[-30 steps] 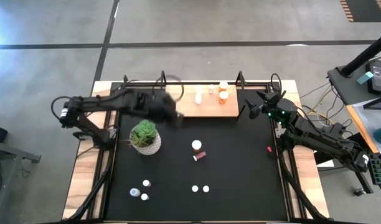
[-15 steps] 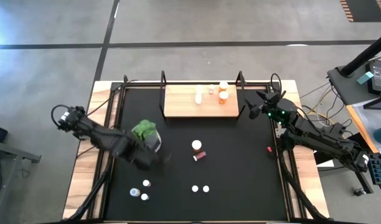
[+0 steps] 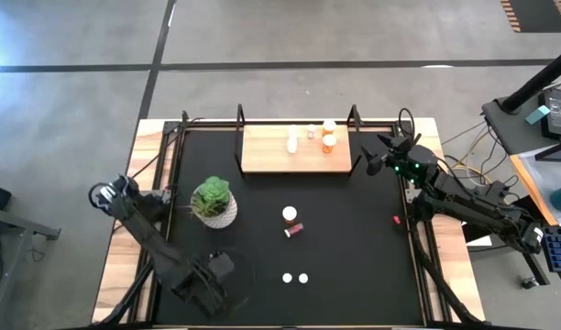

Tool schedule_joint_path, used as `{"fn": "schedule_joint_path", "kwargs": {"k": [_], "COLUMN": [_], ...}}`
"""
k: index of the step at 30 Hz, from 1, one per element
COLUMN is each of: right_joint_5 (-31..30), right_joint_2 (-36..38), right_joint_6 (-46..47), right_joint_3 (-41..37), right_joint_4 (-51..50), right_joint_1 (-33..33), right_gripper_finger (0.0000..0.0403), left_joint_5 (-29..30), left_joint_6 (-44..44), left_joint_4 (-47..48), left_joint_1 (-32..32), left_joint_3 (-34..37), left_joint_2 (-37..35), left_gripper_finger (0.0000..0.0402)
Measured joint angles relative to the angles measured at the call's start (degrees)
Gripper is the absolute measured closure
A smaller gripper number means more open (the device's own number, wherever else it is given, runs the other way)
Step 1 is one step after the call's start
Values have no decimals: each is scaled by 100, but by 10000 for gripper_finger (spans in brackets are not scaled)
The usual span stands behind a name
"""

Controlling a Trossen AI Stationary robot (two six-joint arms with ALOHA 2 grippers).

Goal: Pick and place medicine bottles onto shelf by color
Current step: Put the bottom left blue pill bottle on the shelf

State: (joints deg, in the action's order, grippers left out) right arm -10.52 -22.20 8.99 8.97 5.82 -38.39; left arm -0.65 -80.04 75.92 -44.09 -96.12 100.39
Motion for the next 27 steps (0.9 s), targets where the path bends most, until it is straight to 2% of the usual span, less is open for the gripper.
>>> {"fn": "schedule_joint_path", "kwargs": {"k": [6, 18, 27], "right_joint_5": [0, 0, 0], "right_joint_2": [0, -1, -2], "right_joint_6": [0, 0, 0], "right_joint_3": [0, 0, 0], "right_joint_4": [1, 1, 0], "right_joint_1": [0, -1, 0], "right_gripper_finger": [23, 23, 23], "left_joint_5": [-17, -240, -312], "left_joint_6": [-156, -412, -364], "left_joint_4": [-4, -6, -165], "left_joint_1": [-203, -210, -186], "left_joint_3": [2, 79, 488], "left_joint_2": [328, 668, 748], "left_gripper_finger": [217, 165, 161]}}
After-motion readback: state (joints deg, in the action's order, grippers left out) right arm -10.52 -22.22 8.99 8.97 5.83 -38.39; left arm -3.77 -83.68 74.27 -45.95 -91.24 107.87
